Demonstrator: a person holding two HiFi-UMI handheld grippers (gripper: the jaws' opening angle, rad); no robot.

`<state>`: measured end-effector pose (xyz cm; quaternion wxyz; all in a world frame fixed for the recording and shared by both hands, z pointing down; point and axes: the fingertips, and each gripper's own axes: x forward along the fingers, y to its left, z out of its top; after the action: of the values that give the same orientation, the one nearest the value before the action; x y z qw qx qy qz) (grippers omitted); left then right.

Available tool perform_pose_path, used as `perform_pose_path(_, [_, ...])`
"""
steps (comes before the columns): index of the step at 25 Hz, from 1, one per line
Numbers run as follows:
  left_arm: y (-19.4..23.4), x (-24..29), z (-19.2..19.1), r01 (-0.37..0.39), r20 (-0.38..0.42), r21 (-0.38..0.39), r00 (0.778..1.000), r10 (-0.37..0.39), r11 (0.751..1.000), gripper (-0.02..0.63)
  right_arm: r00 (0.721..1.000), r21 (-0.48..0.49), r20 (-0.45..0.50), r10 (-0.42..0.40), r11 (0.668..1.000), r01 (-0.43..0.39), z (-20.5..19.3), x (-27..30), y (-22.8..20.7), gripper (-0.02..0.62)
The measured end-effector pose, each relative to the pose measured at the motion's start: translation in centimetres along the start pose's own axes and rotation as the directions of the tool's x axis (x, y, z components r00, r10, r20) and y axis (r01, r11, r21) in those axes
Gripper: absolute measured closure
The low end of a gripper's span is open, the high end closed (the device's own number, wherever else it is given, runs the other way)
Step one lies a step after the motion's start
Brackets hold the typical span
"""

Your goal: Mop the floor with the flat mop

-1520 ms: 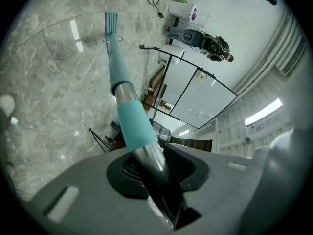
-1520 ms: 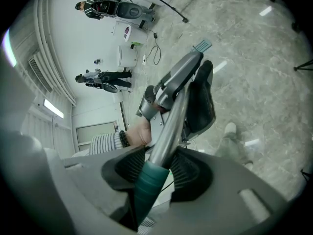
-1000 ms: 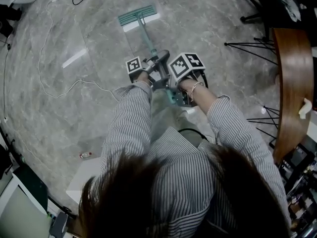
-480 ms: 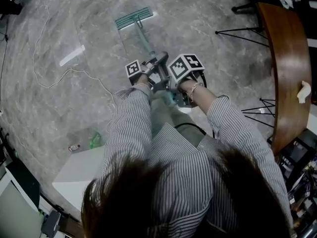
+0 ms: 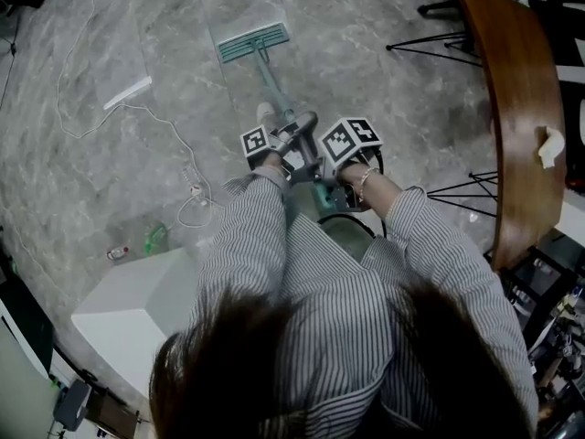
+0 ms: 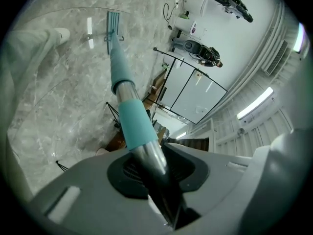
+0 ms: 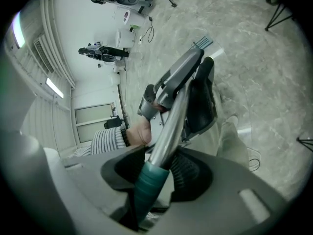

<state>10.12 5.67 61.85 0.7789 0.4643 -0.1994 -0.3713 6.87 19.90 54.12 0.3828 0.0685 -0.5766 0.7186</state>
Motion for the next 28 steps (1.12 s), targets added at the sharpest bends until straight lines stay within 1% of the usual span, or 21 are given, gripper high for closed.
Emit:
perform_pose_path(5, [1.7, -2.9, -4.5, -0.032, -0.018, -0.021, 0.999, 0.032, 0.999, 0.525, 0.999, 0.042, 0.017, 0.048, 0.998, -0.048, -5.1, 0.9, -0.4, 0.442])
perform_pose_path(10, [2.3, -4.0, -6.6, -0.057, -0.019, -0.039, 0.998, 0.056, 0.998, 0.526, 0.997, 0.056, 0.034, 0.062, 0.996, -0.064, -7.4, 0.7, -0.1, 0.442])
perform_pose_path(17, [2.4, -4.3, -7.5, -0.095, -0.035, -0.041, 0.995, 0.093, 0.995, 0.529, 0.993, 0.073, 0.073, 0.088, 0.993, -0.093, -8.0, 0.4, 0.3, 0.442])
perform_pose_path(21, [2.2, -4.1, -7.7, -0.12, -0.052, -0.03, 0.992, 0.118, 0.992, 0.529, 0.992, 0.078, 0.076, 0.103, 0.991, -0.109, -7.9, 0.2, 0.5, 0.44])
perform_pose_path(28, [2.4, -4.0, -7.5, -0.119, -0.053, -0.031, 0.992, 0.117, 0.992, 0.529, 0.992, 0.072, 0.066, 0.11, 0.991, -0.115, -7.7, 0.2, 0.4, 0.44])
